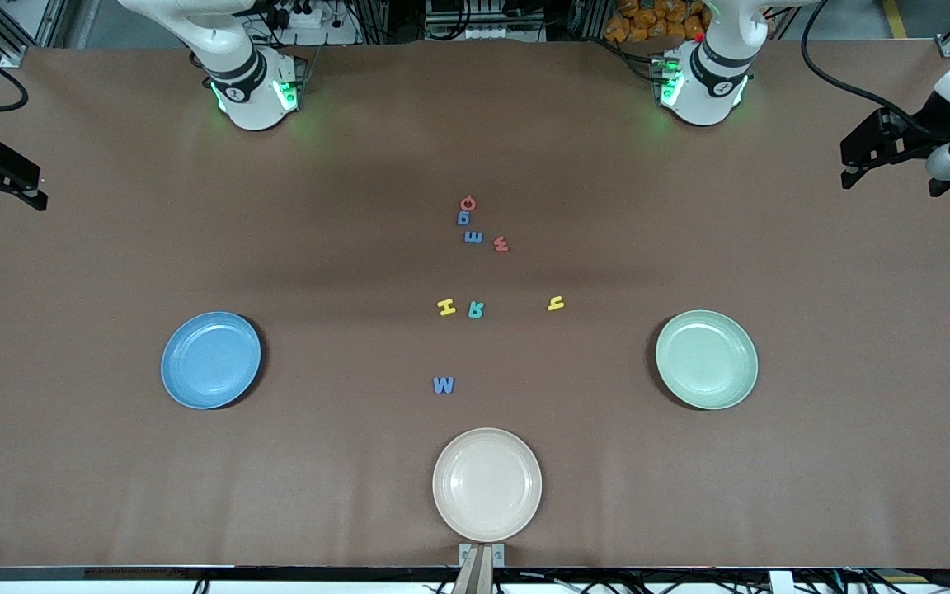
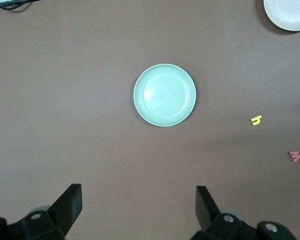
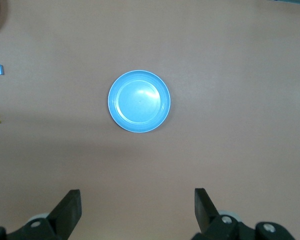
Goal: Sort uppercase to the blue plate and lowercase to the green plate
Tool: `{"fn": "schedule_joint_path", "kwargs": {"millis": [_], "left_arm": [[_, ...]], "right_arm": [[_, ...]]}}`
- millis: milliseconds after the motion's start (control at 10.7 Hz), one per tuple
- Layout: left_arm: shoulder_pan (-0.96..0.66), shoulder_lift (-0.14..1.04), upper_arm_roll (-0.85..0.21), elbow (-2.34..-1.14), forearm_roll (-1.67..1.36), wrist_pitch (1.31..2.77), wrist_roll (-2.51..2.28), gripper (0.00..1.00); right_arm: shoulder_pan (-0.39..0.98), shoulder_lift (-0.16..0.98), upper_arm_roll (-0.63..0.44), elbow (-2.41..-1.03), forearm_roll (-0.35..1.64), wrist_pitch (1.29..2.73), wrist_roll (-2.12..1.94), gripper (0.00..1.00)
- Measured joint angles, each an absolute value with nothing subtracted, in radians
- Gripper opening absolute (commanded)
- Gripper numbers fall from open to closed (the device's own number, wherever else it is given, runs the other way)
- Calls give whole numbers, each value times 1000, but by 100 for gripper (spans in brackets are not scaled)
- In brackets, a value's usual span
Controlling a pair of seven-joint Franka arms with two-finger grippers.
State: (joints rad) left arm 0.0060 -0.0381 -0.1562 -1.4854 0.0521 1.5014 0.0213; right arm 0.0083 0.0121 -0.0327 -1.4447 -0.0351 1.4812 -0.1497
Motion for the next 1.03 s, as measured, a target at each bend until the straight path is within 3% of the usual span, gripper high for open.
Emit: {"fn": "schedule_joint_path", "kwargs": {"millis": [563,1032], "left_arm": [[7,-34,-168,-1493,52,1501,21,100],[-50,54,-288,-1557,48,1557,17,100]], "right_arm": [[8,12,-33,-1445,-35,1481,-150,100],[8,15,-33,-1445,-35,1480,-150,100]]}}
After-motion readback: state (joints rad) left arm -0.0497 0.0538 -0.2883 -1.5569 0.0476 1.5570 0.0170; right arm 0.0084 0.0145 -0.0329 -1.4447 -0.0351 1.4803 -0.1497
